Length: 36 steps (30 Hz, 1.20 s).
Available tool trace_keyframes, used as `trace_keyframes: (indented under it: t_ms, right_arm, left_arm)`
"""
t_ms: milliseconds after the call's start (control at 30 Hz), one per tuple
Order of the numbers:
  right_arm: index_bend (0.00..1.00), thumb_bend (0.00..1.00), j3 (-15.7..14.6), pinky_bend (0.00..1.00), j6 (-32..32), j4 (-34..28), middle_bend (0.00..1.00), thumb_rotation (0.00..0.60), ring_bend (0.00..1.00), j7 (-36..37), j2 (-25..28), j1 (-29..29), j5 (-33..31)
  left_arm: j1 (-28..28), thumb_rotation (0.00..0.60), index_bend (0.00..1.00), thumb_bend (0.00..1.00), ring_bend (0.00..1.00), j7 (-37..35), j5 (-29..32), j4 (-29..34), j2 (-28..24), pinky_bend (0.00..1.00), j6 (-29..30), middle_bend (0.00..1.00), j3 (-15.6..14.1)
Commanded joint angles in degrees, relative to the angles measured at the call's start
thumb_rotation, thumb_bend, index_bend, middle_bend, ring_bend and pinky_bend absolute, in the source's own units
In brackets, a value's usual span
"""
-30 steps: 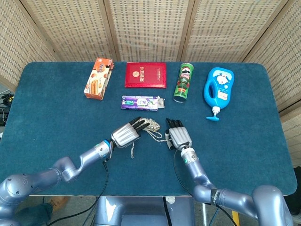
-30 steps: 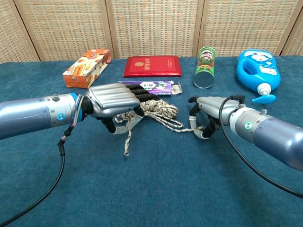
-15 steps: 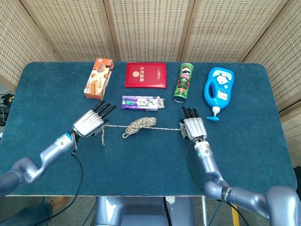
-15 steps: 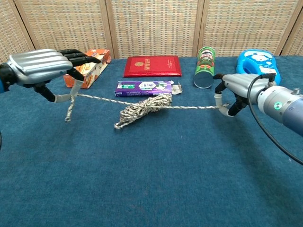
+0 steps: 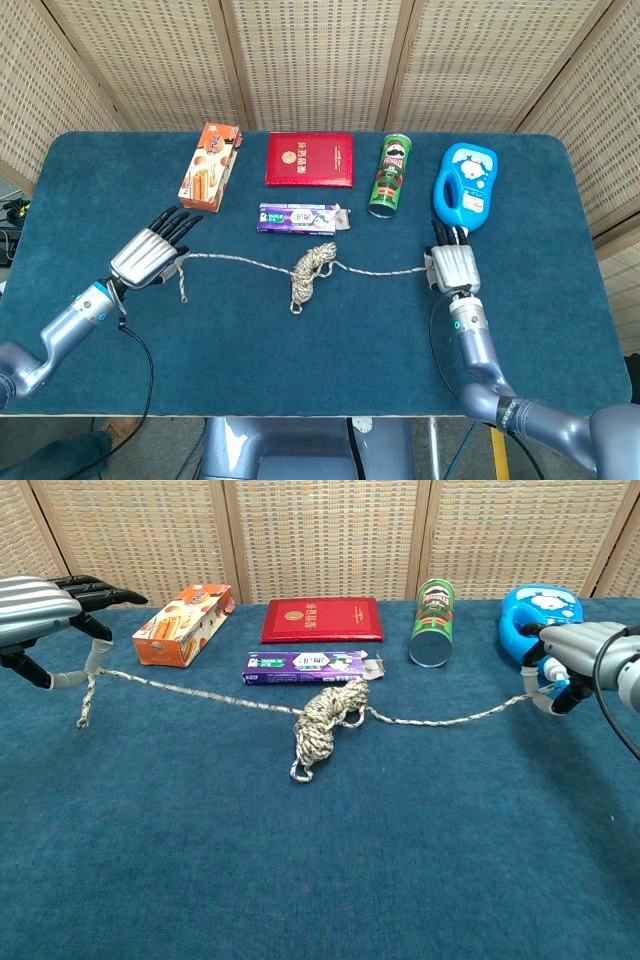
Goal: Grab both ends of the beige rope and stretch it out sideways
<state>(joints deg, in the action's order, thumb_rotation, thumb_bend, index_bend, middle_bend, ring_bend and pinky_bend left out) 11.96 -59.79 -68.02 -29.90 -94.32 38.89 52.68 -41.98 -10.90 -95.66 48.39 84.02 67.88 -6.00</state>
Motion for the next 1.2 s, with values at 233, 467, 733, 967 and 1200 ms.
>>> trace_keyframes:
  t_ms: [233, 467, 733, 967, 1200]
  right_arm:
    - [0.68, 0.47, -0.6, 0.0, 0.5, 0.4, 0.0, 0.6, 0.0, -0.7, 1.2, -1.0, 0.1]
    - [0.68, 0.48, -0.7, 0.0, 1.0, 1.0, 0.0, 0.6, 0.0, -0.5, 0.8, -1.2, 0.5]
    - [0.09, 0.12, -0.4, 0.0, 0.8, -1.0, 0.0, 0.6, 0.0, 1.2, 1.4, -1.5, 2.2]
    - [0.0, 0.0, 0.1, 0.0, -3.4, -5.8, 0.0, 0.6, 0.0, 8.3, 4.9, -3.2, 9.2]
    - [0.0, 0.0, -2.7, 0.0, -9.3, -10.1, 0.0, 0.6, 0.0, 19.9, 12.3, -8.3, 19.1]
  left_arm:
    - [1.4, 0.6, 0.75, 0.47, 0.0, -2.0, -0.1, -4.8, 1.4, 0.0, -0.3, 0.0, -0.2]
    - [1.5, 0.6, 0.75, 0.47, 0.0, -3.1, -0.6, -6.8, 2.7, 0.0, -0.5, 0.0, -0.3]
    - [1.2, 0.6, 0.11, 0.17, 0.0, -3.4, -0.8, -6.3, 2.6, 0.0, -0.9, 0.0, 0.0]
    - [3.4, 0.6, 0.0, 0.0, 0.0, -7.2, 1.8, -0.6, -1.5, 0.0, 1.9, 0.0, 2.0]
    - [10.7, 0.6, 0.0, 0.0, 0.0, -11.3, 7.5, 10.9, -10.5, 0.0, 7.2, 0.0, 3.9]
